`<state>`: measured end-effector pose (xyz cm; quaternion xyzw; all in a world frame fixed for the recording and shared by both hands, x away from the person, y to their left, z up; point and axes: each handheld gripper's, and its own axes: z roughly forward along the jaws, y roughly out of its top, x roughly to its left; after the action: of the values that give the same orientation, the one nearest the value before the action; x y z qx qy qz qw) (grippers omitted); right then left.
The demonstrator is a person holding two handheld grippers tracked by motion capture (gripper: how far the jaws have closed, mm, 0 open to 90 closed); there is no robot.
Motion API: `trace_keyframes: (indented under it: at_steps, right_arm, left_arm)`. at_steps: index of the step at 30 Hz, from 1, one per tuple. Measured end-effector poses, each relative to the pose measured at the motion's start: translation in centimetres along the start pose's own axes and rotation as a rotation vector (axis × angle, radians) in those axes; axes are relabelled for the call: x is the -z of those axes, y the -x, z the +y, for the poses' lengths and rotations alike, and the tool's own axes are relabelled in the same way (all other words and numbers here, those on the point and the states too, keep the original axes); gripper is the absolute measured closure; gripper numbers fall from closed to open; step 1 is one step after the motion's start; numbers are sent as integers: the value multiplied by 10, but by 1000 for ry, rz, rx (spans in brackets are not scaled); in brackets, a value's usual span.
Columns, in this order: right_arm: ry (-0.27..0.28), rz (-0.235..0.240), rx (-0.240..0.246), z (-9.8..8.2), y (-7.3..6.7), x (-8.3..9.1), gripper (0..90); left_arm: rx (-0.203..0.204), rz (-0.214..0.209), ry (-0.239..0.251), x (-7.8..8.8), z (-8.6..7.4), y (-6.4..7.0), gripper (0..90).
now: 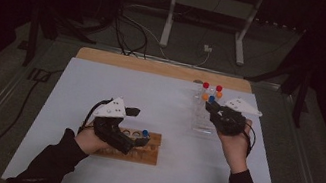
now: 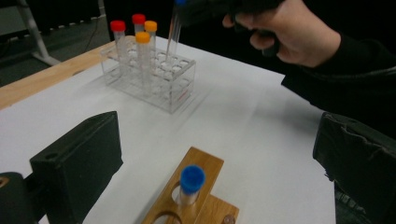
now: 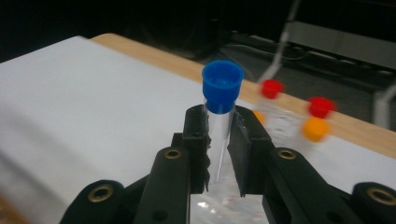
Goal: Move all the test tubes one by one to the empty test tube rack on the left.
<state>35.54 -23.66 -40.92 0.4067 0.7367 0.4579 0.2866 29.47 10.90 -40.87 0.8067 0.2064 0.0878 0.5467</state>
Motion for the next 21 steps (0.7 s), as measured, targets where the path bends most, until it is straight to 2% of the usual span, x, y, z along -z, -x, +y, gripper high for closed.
trace_keyframes:
  at_steps: [4, 11, 21]
  right_arm:
    - [-21, 66, 18, -2, -15, -5, 765]
    - [-52, 144, 55, -6, -34, -10, 765]
    - [-60, 200, 96, -2, -48, -5, 765]
  left_arm:
    - [-5, -8, 2, -2, 9, -1, 21]
    - [-12, -17, 0, -10, 24, -5, 23]
    - [-3, -8, 0, -22, 39, -17, 46]
